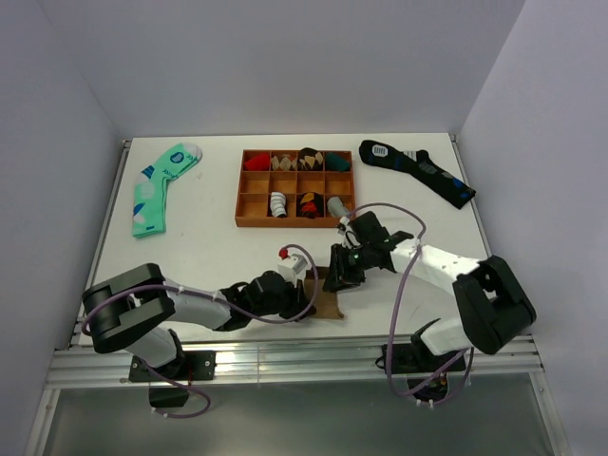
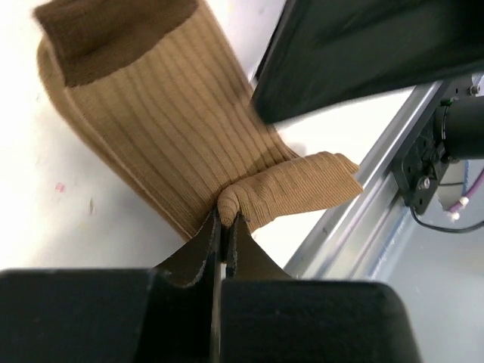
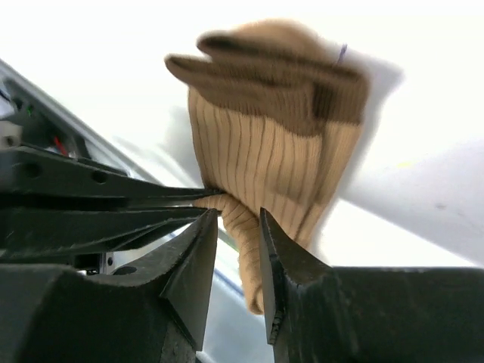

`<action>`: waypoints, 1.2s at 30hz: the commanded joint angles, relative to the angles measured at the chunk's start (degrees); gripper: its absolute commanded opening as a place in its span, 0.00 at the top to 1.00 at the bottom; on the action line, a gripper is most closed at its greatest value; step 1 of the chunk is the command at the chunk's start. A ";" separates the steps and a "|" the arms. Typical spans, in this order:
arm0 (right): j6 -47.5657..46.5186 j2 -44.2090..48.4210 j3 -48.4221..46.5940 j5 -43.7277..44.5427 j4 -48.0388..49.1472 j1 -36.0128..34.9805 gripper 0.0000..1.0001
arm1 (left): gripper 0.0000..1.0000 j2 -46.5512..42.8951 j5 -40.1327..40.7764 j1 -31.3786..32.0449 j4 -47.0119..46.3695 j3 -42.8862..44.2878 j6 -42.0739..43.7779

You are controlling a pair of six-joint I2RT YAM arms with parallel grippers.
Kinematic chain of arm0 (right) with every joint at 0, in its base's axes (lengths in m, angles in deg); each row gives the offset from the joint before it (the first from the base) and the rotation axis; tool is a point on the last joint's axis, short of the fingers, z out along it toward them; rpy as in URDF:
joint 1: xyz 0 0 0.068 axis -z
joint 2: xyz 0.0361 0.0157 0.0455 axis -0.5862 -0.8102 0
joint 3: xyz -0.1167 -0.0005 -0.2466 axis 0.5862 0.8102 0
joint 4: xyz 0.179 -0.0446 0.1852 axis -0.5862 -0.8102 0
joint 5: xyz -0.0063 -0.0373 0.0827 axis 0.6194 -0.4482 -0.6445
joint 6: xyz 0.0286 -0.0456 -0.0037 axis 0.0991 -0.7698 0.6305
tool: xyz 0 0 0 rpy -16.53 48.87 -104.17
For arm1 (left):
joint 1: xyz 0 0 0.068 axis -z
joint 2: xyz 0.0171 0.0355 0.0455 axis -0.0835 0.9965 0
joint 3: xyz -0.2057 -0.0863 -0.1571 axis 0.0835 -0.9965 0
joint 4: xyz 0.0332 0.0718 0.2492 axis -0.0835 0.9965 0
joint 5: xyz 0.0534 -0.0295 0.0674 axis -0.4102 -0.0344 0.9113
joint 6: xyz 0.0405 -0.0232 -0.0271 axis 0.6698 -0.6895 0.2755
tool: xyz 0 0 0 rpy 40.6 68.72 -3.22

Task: Roll the socks
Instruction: Roll the sock at the center of the board.

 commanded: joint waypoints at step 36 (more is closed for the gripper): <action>0.53 39.14 27.71 44.08 42.65 -35.14 0.60 | 1.00 0.68 -21.42 -15.31 37.49 10.05 -1.54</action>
